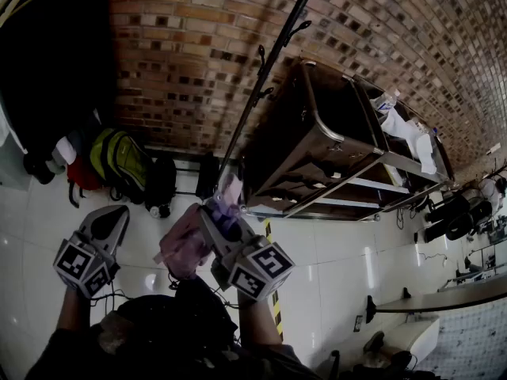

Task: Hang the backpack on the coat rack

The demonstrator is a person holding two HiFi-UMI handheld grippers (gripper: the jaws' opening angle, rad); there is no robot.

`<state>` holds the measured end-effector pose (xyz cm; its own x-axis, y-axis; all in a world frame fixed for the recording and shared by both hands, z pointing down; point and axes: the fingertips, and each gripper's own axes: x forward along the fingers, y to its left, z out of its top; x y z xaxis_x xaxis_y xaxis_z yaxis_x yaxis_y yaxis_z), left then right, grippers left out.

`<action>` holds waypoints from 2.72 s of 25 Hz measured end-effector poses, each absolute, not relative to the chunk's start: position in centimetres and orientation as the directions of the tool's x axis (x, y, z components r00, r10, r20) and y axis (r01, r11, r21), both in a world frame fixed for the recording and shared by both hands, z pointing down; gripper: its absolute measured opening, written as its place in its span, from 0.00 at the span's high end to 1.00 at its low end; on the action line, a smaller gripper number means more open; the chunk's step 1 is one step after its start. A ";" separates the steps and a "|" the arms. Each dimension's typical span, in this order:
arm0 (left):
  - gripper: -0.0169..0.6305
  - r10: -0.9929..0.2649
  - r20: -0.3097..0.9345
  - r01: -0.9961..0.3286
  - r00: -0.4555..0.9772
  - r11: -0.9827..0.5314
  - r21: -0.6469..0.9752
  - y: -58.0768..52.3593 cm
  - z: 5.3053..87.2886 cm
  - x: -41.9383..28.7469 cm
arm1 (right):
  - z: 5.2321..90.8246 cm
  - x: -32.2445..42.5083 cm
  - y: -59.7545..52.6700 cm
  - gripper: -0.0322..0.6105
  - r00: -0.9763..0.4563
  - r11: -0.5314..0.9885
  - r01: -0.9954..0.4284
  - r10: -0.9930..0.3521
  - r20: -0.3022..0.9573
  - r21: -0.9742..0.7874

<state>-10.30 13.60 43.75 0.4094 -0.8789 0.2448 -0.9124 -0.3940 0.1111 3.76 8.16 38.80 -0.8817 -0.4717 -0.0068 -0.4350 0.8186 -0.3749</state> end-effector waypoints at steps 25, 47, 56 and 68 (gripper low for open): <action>0.95 -0.884 0.226 -0.912 0.409 -0.391 0.124 -11.9 44.3 -4.7 | 41.4 4.4 -16.3 0.95 -0.937 0.858 -0.349 -0.320 0.141 -0.376; 0.95 -0.862 0.156 -0.875 0.483 -0.469 0.121 -33.8 42.6 -14.0 | 33.7 -4.8 -38.6 0.95 -0.928 0.882 -0.370 -0.362 0.084 -0.290; 0.95 -0.846 0.141 -0.857 0.514 -0.501 0.119 -38.3 43.0 -15.0 | 29.6 -4.4 -43.5 0.95 -0.912 0.885 -0.404 -0.409 0.028 -0.230; 0.95 -0.819 0.166 -0.836 0.549 -0.537 0.115 -40.4 44.0 -13.8 | 29.8 1.1 -44.8 0.95 -0.824 0.802 -0.533 -0.564 -0.049 -0.270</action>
